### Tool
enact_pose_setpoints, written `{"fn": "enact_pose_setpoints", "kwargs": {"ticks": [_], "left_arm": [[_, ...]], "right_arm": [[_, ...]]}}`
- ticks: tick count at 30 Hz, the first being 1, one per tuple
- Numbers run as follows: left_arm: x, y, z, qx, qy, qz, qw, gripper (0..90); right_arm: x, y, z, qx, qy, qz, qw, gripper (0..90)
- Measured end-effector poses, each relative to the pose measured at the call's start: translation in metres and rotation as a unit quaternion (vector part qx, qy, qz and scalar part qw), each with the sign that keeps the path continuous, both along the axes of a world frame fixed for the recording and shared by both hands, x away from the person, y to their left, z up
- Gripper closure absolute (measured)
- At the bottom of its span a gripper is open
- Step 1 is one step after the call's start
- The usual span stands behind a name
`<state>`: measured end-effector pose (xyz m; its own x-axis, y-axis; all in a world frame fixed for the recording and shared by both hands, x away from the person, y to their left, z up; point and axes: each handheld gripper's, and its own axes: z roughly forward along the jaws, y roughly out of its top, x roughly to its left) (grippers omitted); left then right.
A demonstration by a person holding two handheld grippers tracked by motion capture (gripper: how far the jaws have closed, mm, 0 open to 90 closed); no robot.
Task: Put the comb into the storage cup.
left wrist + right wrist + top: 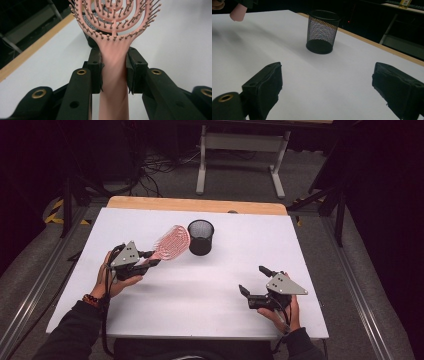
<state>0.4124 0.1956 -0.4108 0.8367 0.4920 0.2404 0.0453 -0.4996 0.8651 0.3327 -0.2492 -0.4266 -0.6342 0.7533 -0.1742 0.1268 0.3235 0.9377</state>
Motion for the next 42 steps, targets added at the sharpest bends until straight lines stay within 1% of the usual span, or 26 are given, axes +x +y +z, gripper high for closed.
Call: {"fn": "enact_pose_setpoints", "kwargs": {"ticks": [1, 2, 3, 4, 5, 6, 8, 9, 10, 12, 14, 16, 17, 19, 21, 22, 24, 29, 32, 34, 35, 38, 40, 42], "left_arm": [[-0.003, -0.001, 0.000, -0.028, -0.008, 0.001, 0.9996, 69.6], [-0.004, -0.002, 0.000, -0.035, -0.010, 0.001, 0.9993, 69.6], [-0.005, -0.003, 0.000, -0.042, -0.016, 0.004, 0.9990, 69.6], [-0.007, -0.004, -0.001, -0.054, -0.019, 0.006, 0.9984, 69.6], [-0.007, -0.004, -0.001, -0.054, -0.019, 0.006, 0.9984, 69.6], [-0.009, -0.008, -0.001, -0.063, -0.023, 0.012, 0.9976, 69.6], [-0.012, -0.012, -0.002, -0.073, -0.027, 0.011, 0.9969, 69.6], [-0.012, -0.012, -0.002, -0.073, -0.027, 0.011, 0.9969, 69.6], [-0.014, -0.017, -0.002, -0.075, -0.030, 0.010, 0.9967, 69.6], [-0.016, -0.024, -0.002, -0.078, -0.036, 0.006, 0.9963, 69.6], [-0.017, -0.026, -0.003, -0.080, -0.032, 0.002, 0.9963, 69.6], [-0.018, -0.030, -0.004, -0.079, -0.036, 0.002, 0.9962, 69.6], [-0.018, -0.032, -0.004, -0.082, -0.033, -0.001, 0.9961, 69.6], [-0.019, -0.036, -0.005, -0.080, -0.035, 0.000, 0.9961, 69.6], [-0.019, -0.040, -0.006, -0.091, -0.031, -0.002, 0.9954, 69.6], [-0.019, -0.042, -0.006, -0.090, -0.035, 0.000, 0.9953, 69.6], [-0.019, -0.046, -0.008, -0.098, -0.032, 0.000, 0.9946, 69.6], [-0.019, -0.057, -0.011, -0.113, -0.035, 0.010, 0.9930, 69.6], [-0.018, -0.064, -0.013, -0.127, -0.028, 0.010, 0.9914, 69.6], [-0.018, -0.069, -0.014, -0.131, -0.030, 0.008, 0.9909, 69.6], [-0.018, -0.072, -0.015, -0.134, -0.028, 0.007, 0.9906, 69.6], [-0.019, -0.081, -0.019, -0.138, -0.027, 0.008, 0.9900, 69.6], [-0.020, -0.085, -0.021, -0.137, -0.028, 0.009, 0.9901, 69.6], [-0.020, -0.089, -0.022, -0.140, -0.032, 0.011, 0.9895, 69.6]], "right_arm": [[0.000, 0.001, 0.003, 0.001, -0.006, -0.007, 1.0000, 10.5], [0.001, 0.001, 0.004, 0.000, -0.007, -0.012, 0.9999, 10.4], [0.001, 0.002, 0.006, 0.002, -0.008, -0.014, 0.9999, 10.4], [0.001, 0.002, 0.008, 0.005, -0.012, -0.015, 0.9998, 10.5], [0.002, 0.003, 0.010, 0.008, -0.014, -0.017, 0.9997, 10.4], [0.002, 0.004, 0.013, 0.012, -0.017, -0.019, 0.9996, 10.4], [0.003, 0.005, 0.017, 0.017, -0.023, -0.023, 0.9993, 10.4], [0.003, 0.005, 0.017, 0.017, -0.023, -0.023, 0.9993, 10.4], [0.004, 0.007, 0.019, 0.019, -0.024, -0.025, 0.9992, 10.2], [0.006, 0.011, 0.026, 0.026, -0.033, -0.025, 0.9988, 10.1], [0.007, 0.013, 0.027, 0.025, -0.036, -0.024, 0.9988, 10.0], [0.007, 0.017, 0.030, 0.022, -0.042, -0.023, 0.9986, 10.0], [0.008, 0.019, 0.032, 0.022, -0.045, -0.022, 0.9985, 10.0], [0.009, 0.023, 0.034, 0.025, -0.047, -0.018, 0.9984, 10.0], [0.010, 0.027, 0.036, 0.026, -0.049, -0.015, 0.9983, 10.0], [0.010, 0.029, 0.038, 0.028, -0.050, -0.013, 0.9983, 10.0], [0.011, 0.034, 0.040, 0.033, -0.052, -0.007, 0.9980, 10.0], [0.014, 0.048, 0.047, 0.041, -0.058, 0.007, 0.9974, 10.0], [0.015, 0.054, 0.051, 0.048, -0.060, 0.017, 0.9969, 9.9], [0.016, 0.057, 0.055, 0.053, -0.061, 0.022, 0.9965, 9.2], [0.016, 0.059, 0.058, 0.061, -0.059, 0.025, 0.9961, 9.1], [0.018, 0.064, 0.062, 0.069, -0.057, 0.028, 0.9956, 8.8], [0.019, 0.068, 0.063, 0.071, -0.052, 0.031, 0.9956, 8.4], [0.021, 0.072, 0.064, 0.072, -0.046, 0.036, 0.9957, 8.1]]}}
